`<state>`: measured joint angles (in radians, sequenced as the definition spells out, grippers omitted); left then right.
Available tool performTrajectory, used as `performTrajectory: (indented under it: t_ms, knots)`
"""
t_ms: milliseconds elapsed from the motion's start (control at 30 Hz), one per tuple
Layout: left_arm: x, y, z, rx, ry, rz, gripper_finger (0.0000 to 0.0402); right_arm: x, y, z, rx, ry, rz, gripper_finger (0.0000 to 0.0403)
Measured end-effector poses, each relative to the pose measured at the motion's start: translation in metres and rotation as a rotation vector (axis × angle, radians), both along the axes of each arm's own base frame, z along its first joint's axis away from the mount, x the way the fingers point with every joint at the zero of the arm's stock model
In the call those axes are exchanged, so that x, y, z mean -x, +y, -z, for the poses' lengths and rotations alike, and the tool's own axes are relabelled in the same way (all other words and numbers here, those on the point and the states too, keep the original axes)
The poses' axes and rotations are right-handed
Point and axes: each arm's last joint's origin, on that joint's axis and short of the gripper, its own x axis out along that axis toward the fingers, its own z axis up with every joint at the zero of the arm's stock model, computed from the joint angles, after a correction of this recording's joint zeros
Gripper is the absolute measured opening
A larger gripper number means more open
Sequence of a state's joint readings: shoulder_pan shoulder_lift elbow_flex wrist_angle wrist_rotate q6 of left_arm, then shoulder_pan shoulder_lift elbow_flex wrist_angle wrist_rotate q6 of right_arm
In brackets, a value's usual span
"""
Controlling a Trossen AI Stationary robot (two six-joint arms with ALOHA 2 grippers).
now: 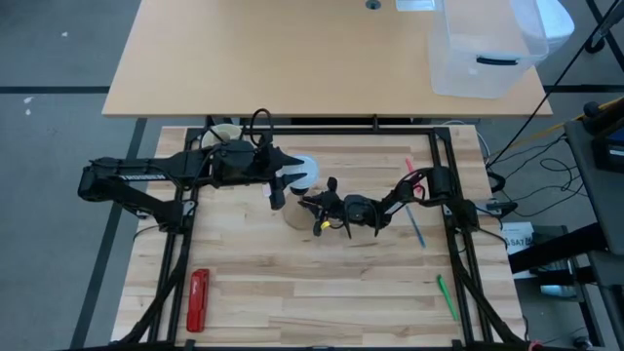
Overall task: Screw lightbulb
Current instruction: Insert the lightbulb into the desk lamp
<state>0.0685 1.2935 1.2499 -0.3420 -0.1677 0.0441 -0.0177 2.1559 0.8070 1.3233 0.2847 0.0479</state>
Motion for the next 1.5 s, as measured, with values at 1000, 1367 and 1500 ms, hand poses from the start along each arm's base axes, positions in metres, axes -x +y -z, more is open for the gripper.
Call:
performTrajectory:
  t_ms: [1000, 1367, 1500]
  knots:
    - [0.013, -0.001, 0.004, 0.0, 0.008, -0.018, 0.0153, 0.0, 0.004, 0.001, 0.01, 0.012, 0.015, 0.0028]
    - [0.01, -0.002, 0.0, -0.046, -0.032, -0.007, 0.0153, 0.0, 0.004, 0.001, 0.01, 0.013, 0.017, 0.0028]
    - [0.011, -0.003, -0.003, -0.057, -0.049, 0.002, 0.0153, 0.001, 0.004, 0.001, 0.01, 0.014, 0.019, 0.0028]
